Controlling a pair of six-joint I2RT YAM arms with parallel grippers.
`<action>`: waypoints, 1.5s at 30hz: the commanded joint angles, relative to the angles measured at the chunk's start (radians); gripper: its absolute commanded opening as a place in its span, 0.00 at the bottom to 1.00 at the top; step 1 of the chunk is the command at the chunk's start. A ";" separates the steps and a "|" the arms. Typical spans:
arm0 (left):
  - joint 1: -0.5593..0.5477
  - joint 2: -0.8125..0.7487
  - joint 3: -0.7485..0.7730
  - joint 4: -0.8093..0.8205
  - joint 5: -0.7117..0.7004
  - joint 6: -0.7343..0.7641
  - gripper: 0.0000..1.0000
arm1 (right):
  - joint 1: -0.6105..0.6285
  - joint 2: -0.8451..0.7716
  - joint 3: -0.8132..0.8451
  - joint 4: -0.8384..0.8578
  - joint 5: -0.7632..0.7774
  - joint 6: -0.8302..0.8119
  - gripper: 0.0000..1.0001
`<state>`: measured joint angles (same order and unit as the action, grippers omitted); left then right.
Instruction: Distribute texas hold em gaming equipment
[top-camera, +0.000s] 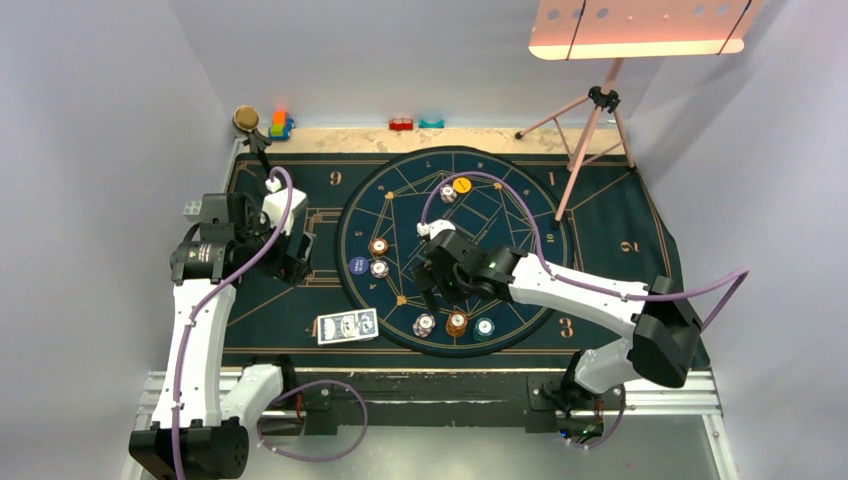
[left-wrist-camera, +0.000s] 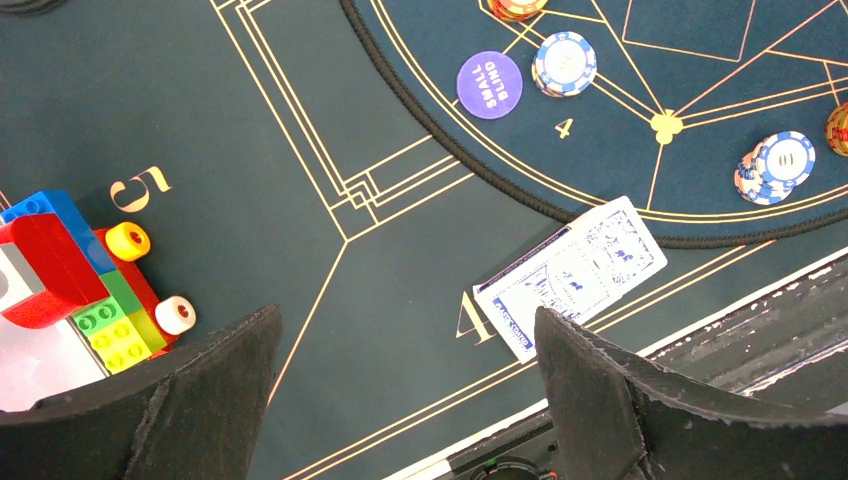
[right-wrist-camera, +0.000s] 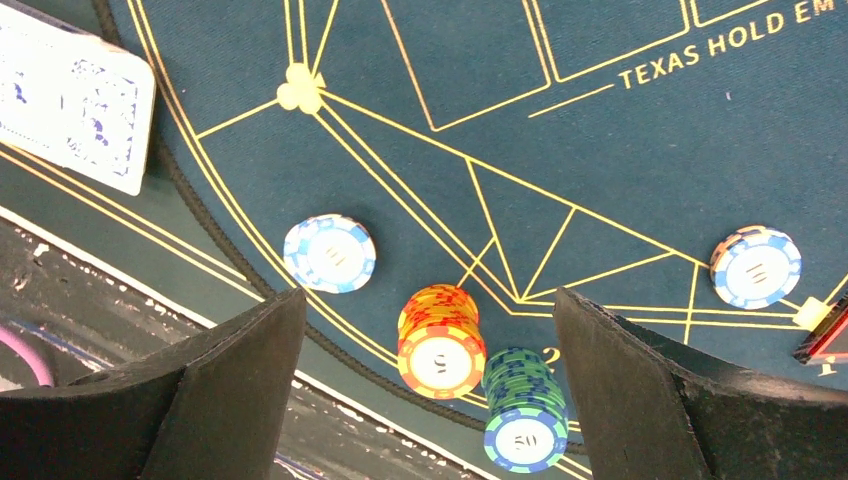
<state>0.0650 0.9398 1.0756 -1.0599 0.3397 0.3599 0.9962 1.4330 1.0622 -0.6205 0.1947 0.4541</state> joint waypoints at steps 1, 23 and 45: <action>0.004 0.001 0.000 0.028 0.000 0.007 1.00 | 0.031 -0.010 -0.007 0.009 0.020 0.012 0.97; 0.006 0.013 0.028 0.021 0.006 0.004 1.00 | 0.055 -0.035 -0.165 0.036 -0.052 0.022 0.83; 0.005 0.014 0.037 0.024 -0.011 0.011 1.00 | 0.055 -0.031 -0.146 0.032 -0.051 0.032 0.32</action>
<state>0.0650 0.9543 1.0756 -1.0592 0.3355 0.3599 1.0473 1.4345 0.8768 -0.5751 0.1371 0.4755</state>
